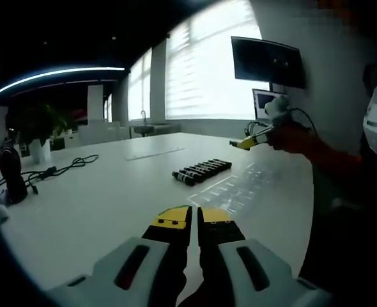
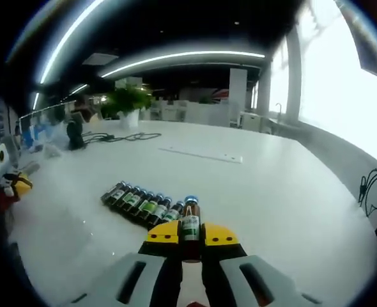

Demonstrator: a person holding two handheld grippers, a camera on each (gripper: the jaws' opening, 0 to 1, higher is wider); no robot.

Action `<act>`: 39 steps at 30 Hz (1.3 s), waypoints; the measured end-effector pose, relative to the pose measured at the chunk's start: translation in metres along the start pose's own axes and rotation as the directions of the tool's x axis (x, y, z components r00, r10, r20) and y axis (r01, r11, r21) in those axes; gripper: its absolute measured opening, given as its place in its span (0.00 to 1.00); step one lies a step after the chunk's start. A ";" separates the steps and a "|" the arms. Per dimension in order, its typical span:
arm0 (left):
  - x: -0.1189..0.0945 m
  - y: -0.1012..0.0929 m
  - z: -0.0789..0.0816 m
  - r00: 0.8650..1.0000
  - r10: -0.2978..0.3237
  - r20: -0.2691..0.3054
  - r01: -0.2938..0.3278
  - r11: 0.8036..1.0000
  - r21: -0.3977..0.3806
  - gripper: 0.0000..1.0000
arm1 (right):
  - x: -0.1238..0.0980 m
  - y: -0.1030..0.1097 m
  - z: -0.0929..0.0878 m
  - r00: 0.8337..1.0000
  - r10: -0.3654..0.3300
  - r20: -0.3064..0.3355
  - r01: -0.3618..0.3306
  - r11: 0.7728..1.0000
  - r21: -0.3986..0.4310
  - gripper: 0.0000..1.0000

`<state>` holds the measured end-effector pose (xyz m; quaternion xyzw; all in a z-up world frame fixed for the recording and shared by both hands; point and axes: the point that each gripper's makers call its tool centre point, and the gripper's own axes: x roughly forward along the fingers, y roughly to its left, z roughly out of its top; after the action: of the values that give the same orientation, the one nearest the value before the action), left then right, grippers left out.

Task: Grip medicine bottles put into box

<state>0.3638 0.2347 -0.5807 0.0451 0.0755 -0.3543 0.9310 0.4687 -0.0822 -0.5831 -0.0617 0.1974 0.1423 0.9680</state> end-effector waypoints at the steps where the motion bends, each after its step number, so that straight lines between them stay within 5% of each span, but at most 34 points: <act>1: 0.000 0.000 0.000 1.000 0.001 -0.001 -0.001 1.000 0.001 0.00 | -0.004 0.001 0.000 1.000 -0.004 0.004 0.004 1.000 -0.001 0.06; 27: -0.003 0.002 0.007 0.999 0.011 0.034 -0.012 1.000 0.018 0.00 | -0.055 0.008 -0.030 0.999 -0.051 0.006 0.050 0.995 0.083 0.07; 39: 0.000 0.003 -0.002 1.000 0.001 0.015 -0.001 1.000 -0.010 0.00 | -0.068 0.009 -0.064 0.987 -0.139 -0.085 0.149 0.982 0.119 0.07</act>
<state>0.3658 0.2371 -0.5826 0.0377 0.0705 -0.3537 0.9319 0.3829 -0.1020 -0.6146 -0.0203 0.2378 0.0567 0.9694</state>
